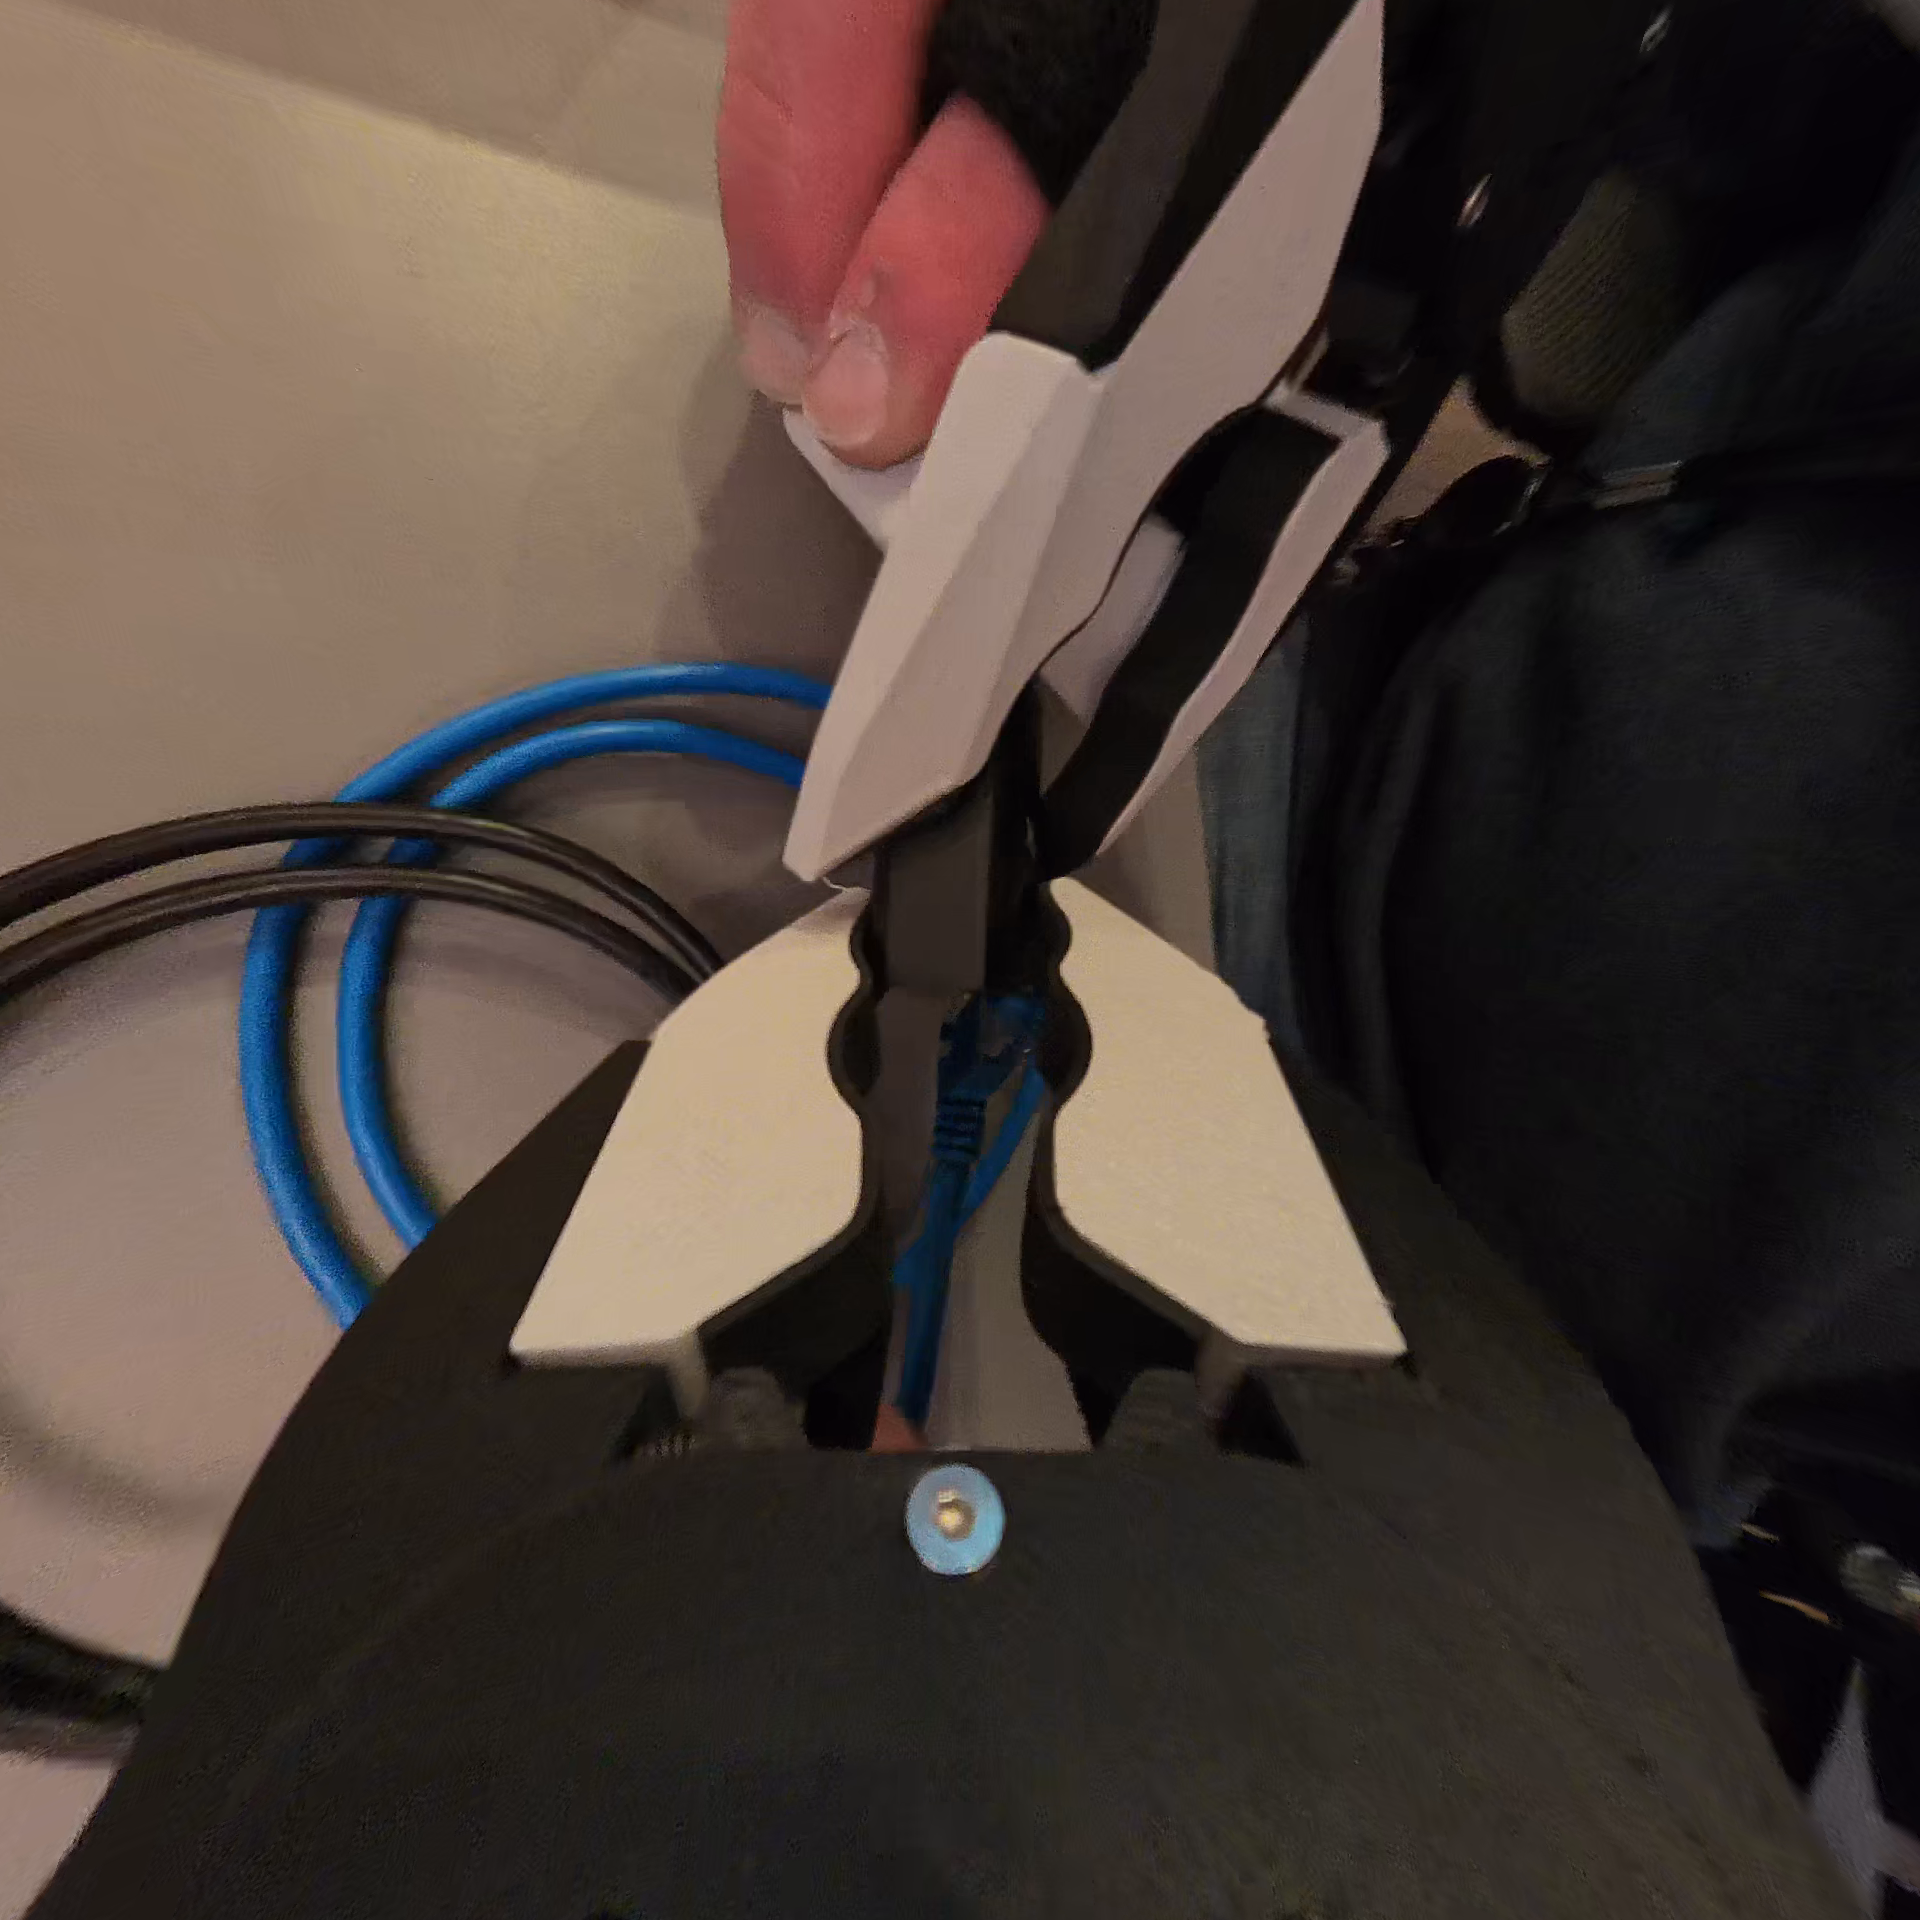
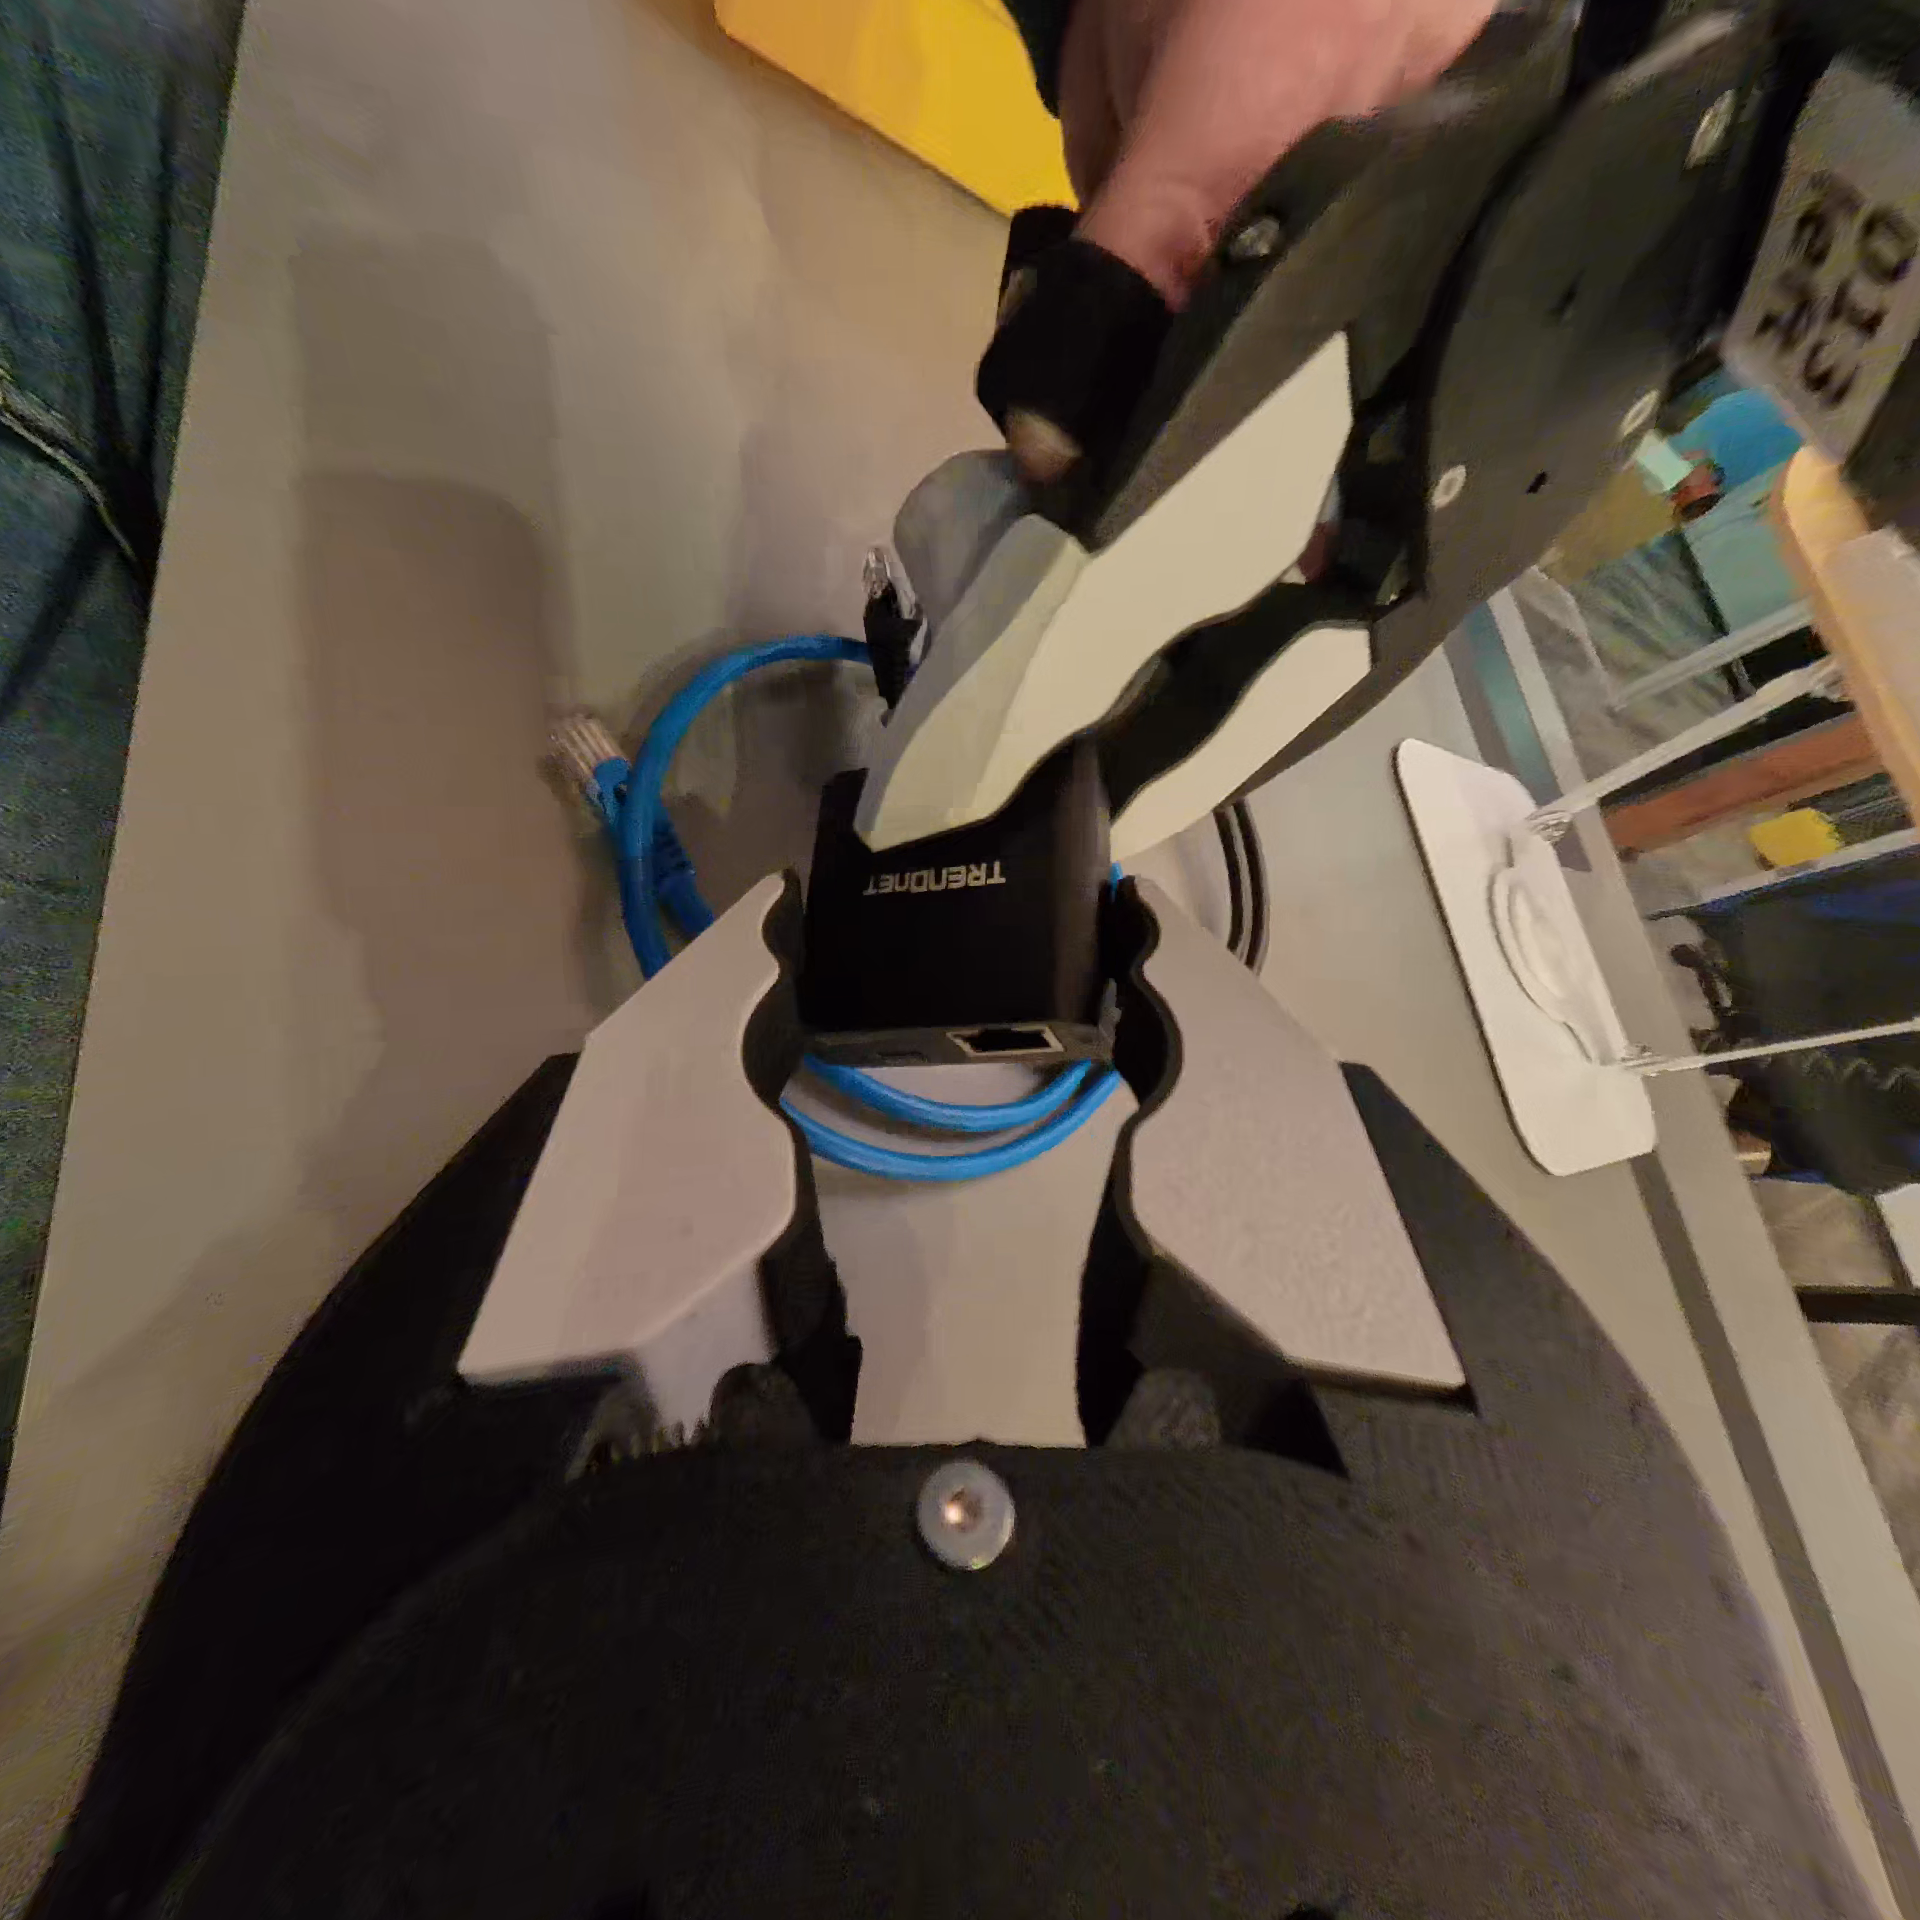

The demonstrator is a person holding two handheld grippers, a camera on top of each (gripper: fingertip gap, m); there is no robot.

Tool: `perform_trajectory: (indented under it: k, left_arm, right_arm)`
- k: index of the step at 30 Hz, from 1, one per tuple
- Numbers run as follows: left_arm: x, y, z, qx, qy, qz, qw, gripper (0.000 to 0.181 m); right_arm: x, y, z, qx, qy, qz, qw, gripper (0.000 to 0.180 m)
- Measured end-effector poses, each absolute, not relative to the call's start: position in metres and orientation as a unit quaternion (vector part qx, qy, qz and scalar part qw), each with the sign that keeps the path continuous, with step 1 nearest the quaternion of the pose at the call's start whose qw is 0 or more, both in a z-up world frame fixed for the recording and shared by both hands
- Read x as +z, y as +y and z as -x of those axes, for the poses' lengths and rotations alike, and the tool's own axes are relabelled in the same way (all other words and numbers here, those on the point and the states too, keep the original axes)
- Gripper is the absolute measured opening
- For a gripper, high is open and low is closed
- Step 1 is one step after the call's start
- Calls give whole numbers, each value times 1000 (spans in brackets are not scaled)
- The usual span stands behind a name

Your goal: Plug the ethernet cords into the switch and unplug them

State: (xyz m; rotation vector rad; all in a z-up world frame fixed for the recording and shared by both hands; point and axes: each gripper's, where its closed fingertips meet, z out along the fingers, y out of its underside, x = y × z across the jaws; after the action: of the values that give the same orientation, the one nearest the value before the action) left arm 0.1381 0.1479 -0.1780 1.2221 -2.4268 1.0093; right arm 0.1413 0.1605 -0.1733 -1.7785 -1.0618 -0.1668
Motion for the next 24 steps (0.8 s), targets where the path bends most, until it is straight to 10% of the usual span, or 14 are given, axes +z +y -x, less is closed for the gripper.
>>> perform_trajectory:
  k: [1, 24]
  left_arm:
    - [-175, 147, -138, 363, -821, -421, 135, 25]
    - [-139, 125, -124, 443, -769, -345, 304, 25]
  right_arm:
    - [-171, 159, -140, -66, -440, 732, 516, 58]
    - [-135, 141, -124, 58, -474, 658, 583, 66]
